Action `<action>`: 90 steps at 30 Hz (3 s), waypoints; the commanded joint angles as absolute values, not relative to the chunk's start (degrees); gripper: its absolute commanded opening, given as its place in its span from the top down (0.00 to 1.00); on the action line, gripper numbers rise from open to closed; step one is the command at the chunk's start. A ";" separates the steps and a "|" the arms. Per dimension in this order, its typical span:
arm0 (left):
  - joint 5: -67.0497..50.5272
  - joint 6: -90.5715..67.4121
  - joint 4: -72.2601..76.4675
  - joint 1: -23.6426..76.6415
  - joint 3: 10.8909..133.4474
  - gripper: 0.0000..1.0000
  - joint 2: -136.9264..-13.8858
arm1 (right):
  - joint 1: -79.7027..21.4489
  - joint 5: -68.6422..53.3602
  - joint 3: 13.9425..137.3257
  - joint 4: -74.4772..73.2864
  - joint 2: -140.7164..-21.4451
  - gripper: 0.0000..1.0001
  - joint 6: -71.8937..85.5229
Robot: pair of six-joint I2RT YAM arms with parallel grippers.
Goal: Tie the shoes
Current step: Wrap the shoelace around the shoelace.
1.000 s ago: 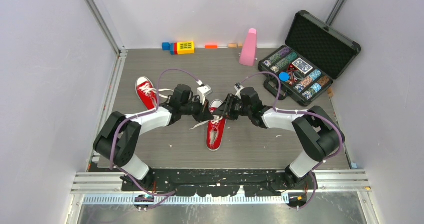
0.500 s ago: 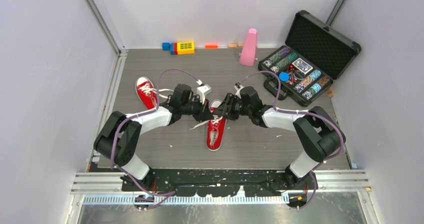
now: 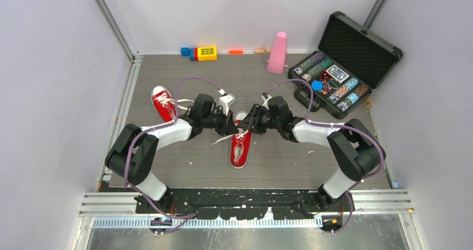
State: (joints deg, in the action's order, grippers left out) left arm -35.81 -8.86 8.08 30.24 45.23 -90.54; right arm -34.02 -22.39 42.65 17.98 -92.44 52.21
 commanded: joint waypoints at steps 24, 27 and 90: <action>-36.76 -8.35 10.68 29.94 46.93 1.00 -90.00 | -34.01 -22.47 46.23 17.67 -91.88 0.57 49.75; -36.96 -8.35 10.96 29.95 46.93 1.00 -90.10 | -34.10 -23.04 46.09 18.65 -92.72 0.57 50.30; -11.65 -25.68 2.71 26.08 45.56 0.00 -77.30 | -34.02 -26.22 46.85 15.90 -91.94 1.00 42.01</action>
